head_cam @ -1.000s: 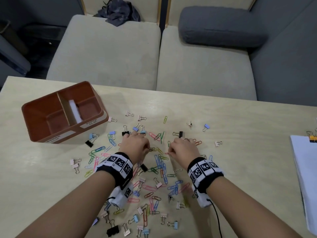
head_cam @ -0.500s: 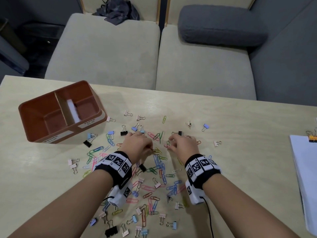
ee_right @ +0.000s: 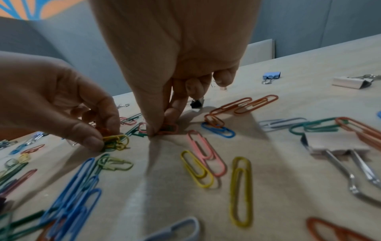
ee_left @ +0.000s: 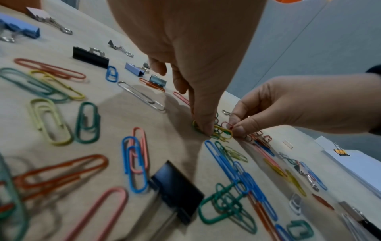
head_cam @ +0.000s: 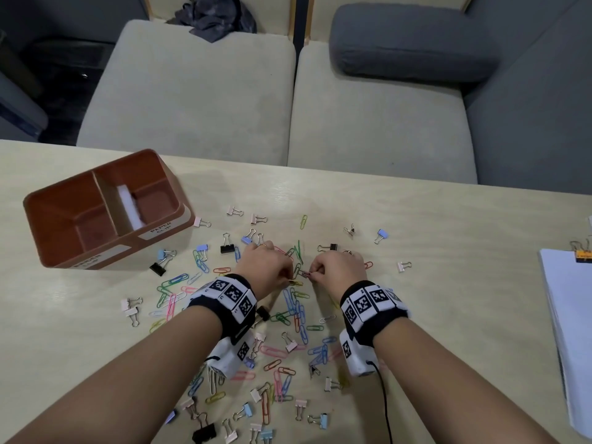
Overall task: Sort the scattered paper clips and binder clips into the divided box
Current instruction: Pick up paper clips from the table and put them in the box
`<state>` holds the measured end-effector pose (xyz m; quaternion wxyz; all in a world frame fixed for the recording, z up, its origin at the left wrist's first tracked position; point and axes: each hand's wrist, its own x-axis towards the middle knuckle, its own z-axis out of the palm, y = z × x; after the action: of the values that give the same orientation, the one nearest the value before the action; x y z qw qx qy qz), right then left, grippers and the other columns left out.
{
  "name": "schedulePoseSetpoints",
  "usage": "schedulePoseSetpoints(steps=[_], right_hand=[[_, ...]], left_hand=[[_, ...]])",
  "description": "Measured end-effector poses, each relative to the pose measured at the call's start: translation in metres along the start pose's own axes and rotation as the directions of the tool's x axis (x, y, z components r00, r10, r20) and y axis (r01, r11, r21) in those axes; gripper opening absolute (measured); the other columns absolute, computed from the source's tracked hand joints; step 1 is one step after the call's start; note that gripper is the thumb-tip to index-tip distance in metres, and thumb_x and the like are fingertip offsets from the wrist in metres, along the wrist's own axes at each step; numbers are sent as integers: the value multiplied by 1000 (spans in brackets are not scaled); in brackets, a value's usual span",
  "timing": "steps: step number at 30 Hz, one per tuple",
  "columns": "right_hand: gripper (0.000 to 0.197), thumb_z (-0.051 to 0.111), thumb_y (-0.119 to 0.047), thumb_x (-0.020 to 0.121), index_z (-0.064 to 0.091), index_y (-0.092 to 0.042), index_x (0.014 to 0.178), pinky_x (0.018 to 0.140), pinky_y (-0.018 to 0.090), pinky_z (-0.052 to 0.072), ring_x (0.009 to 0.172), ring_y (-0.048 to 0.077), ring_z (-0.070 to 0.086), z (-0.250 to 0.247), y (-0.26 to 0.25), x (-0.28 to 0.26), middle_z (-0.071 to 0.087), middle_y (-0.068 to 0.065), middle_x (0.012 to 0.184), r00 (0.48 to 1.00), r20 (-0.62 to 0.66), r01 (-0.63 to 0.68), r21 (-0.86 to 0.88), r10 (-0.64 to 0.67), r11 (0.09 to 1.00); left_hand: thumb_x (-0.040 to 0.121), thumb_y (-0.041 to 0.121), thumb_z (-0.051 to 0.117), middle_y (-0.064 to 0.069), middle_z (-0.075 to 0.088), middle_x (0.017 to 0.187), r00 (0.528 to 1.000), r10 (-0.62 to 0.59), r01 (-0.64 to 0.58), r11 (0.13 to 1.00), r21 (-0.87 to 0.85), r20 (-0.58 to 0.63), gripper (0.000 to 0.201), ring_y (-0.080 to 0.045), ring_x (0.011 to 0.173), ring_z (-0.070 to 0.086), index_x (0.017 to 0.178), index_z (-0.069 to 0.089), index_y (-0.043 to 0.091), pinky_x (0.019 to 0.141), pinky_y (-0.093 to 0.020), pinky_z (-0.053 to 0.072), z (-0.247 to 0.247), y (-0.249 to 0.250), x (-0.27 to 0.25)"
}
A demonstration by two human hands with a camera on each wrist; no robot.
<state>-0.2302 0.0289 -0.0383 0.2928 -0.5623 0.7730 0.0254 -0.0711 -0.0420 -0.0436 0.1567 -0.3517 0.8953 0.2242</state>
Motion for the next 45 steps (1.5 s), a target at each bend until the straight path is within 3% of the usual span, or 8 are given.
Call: schedulePoseSetpoints(steps=[8, 18, 23, 29, 35, 39, 45], right_hand=[[11, 58, -34, 89, 67, -33, 97, 95, 36, 30, 100, 13, 58, 4, -5, -2, 71, -10, 94, 999, -37, 33, 40, -32, 999], [16, 55, -29, 90, 70, -29, 88, 99, 38, 29, 97, 17, 60, 1, -12, -1, 68, -7, 96, 1000, 2, 28, -44, -28, 999], [17, 52, -27, 91, 70, -26, 88, 95, 37, 33, 97, 17, 59, 2, -13, -6, 67, -7, 97, 997, -8, 79, -63, -80, 995], [10, 58, -28, 88, 67, -24, 89, 98, 36, 39, 96, 15, 61, -2, -4, -7, 69, -7, 96, 994, 30, 108, 36, -110, 993], [15, 61, -28, 89, 67, -26, 102, 98, 37, 46, 89, 11, 62, -5, -12, -3, 70, -7, 94, 965, 19, 257, 132, -262, 957], [19, 55, -29, 92, 64, -28, 109, 102, 37, 33, 102, 16, 57, -6, -23, 7, 69, -7, 103, 946, 81, 315, -12, -313, 949], [14, 58, -36, 89, 66, -27, 98, 100, 39, 33, 103, 17, 55, -5, -24, 14, 67, -7, 101, 965, 96, 254, -124, -243, 959]], left_hand=[[87, 43, 55, 11, 62, 102, 1000, 3, -4, 998, 68, 13, 20, -18, 108, 45, 97, 67, 31, 90, -39, 33, -2, -4, -1], [91, 41, 49, 7, 58, 112, 1000, 4, 0, 992, 128, -27, 24, -20, 115, 44, 105, 62, 26, 97, -40, 31, 6, -7, -8], [92, 41, 48, 5, 55, 115, 998, 1, 6, 995, 102, -62, 26, -20, 117, 44, 110, 59, 26, 96, -38, 31, 10, -11, -14], [90, 39, 51, 9, 63, 108, 990, -20, 28, 998, 55, -139, 20, -20, 112, 49, 102, 64, 28, 90, -35, 30, 14, -16, -22], [90, 42, 49, 12, 64, 100, 989, -56, 53, 998, -19, -140, 20, -15, 106, 49, 97, 62, 29, 90, -33, 30, 14, -25, -24], [88, 44, 52, 11, 65, 93, 986, -80, 67, 994, -88, -148, 17, -16, 99, 50, 91, 62, 30, 85, -33, 29, 11, -33, -26], [87, 43, 54, 11, 63, 87, 986, -93, 73, 988, -139, -140, 16, -14, 94, 49, 90, 62, 30, 88, -34, 31, 8, -35, -28]])
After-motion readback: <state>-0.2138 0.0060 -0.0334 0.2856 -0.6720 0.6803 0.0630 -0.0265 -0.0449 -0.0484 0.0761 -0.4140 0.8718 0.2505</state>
